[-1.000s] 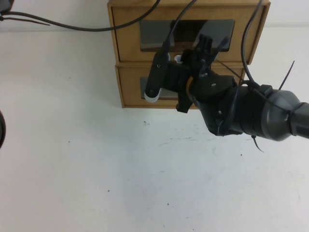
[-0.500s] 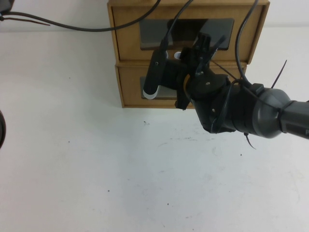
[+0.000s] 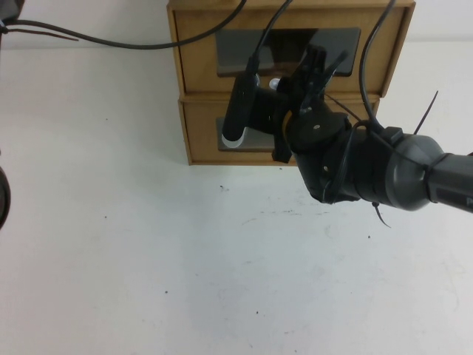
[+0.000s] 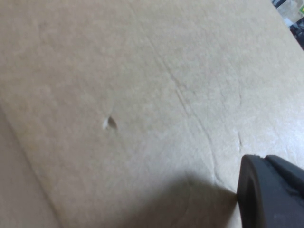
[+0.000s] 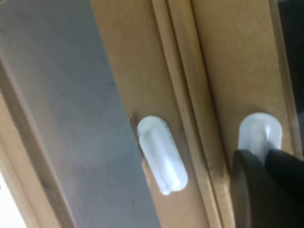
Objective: Open the shoe box
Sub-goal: 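Pull the top drawer of the cardboard box fully open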
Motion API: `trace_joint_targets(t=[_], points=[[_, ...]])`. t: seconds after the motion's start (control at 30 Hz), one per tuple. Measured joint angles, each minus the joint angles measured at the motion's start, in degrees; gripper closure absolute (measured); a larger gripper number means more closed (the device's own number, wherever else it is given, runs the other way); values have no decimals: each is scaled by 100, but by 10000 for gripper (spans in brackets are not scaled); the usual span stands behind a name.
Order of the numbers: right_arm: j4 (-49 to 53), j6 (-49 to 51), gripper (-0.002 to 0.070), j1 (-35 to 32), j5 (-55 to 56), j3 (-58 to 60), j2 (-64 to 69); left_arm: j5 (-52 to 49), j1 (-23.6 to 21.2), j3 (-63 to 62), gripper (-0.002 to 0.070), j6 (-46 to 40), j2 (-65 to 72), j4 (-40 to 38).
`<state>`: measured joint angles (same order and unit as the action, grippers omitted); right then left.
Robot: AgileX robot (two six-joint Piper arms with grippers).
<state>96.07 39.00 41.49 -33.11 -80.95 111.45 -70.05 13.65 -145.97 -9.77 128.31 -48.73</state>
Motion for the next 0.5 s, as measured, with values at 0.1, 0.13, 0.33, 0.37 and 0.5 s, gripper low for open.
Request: trace_joint_targets(t=[0.1, 0.13, 0.33, 0.37, 0.5], points=[[15, -13, 664, 0, -12, 0, 2, 0, 0, 0, 680, 0, 13, 0], [25, -13, 664, 0, -12, 0, 2, 0, 0, 0, 680, 0, 12, -11], [-51, -265, 665, 26, -65, 0, 12, 0, 0, 0, 680, 0, 12, -21], [-120, -356, 665, 49, -102, 0, 12, 0, 0, 0, 680, 0, 12, -21], [-182, -518, 665, 98, -136, 130, -82, 0, 0, 0, 680, 0, 25, -57]])
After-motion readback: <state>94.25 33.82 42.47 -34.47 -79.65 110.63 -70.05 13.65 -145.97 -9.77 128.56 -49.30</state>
